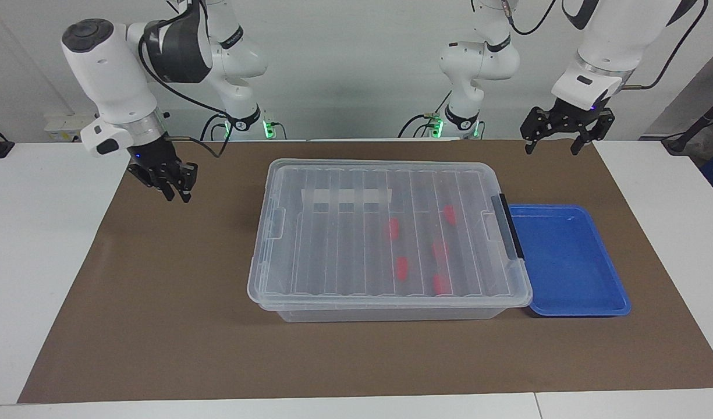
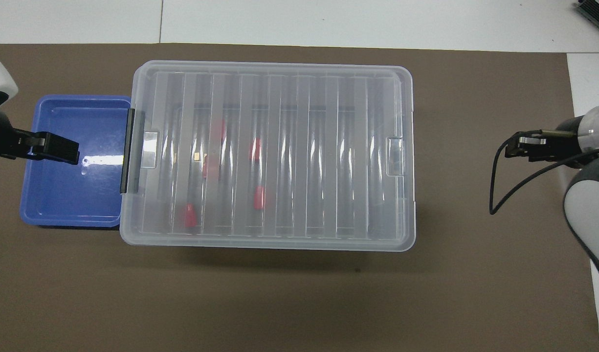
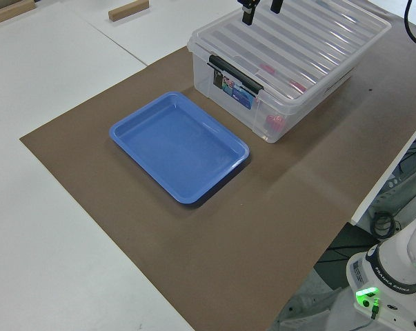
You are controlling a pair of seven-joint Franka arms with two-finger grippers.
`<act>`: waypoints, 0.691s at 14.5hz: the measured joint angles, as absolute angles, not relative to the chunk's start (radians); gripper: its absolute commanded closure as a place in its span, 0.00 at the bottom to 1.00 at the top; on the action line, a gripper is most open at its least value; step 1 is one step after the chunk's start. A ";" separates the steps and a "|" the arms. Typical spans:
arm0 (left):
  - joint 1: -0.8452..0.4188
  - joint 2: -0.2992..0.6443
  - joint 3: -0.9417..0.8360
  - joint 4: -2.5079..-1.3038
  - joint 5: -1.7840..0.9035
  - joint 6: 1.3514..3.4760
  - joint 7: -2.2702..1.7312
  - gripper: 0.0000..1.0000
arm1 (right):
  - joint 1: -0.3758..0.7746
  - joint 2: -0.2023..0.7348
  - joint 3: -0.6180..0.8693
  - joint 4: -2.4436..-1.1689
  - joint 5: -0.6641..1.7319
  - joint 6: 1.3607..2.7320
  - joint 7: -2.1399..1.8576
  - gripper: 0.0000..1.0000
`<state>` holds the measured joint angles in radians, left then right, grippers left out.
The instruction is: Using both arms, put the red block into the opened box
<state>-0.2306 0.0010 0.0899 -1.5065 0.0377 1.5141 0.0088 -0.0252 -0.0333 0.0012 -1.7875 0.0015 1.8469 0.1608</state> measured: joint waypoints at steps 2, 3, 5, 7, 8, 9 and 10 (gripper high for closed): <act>-0.231 0.001 0.090 -1.507 0.038 1.514 0.008 0.00 | -0.033 -0.032 0.001 -1.716 -0.006 1.766 0.161 0.00; -0.231 0.001 0.090 -1.507 0.038 1.514 0.008 0.00 | -0.032 -0.031 0.003 -1.681 -0.007 1.731 0.161 0.00; -0.231 0.001 0.090 -1.507 0.038 1.514 0.008 0.00 | -0.028 -0.028 0.007 -1.626 -0.012 1.674 0.161 0.00; -0.231 0.001 0.090 -1.507 0.038 1.514 0.008 0.00 | -0.019 -0.026 0.015 -1.602 -0.013 1.627 0.194 0.00; -0.231 0.001 0.090 -1.508 0.038 1.514 0.008 0.00 | -0.009 -0.024 0.020 -1.599 -0.014 1.606 0.237 0.00; -0.231 0.001 0.090 -1.508 0.038 1.514 0.008 0.00 | 0.006 -0.023 0.022 -1.598 -0.015 1.595 0.275 0.00; -0.231 0.000 0.090 -1.508 0.038 1.514 0.008 0.00 | 0.018 -0.021 0.025 -1.599 -0.018 1.588 0.299 0.00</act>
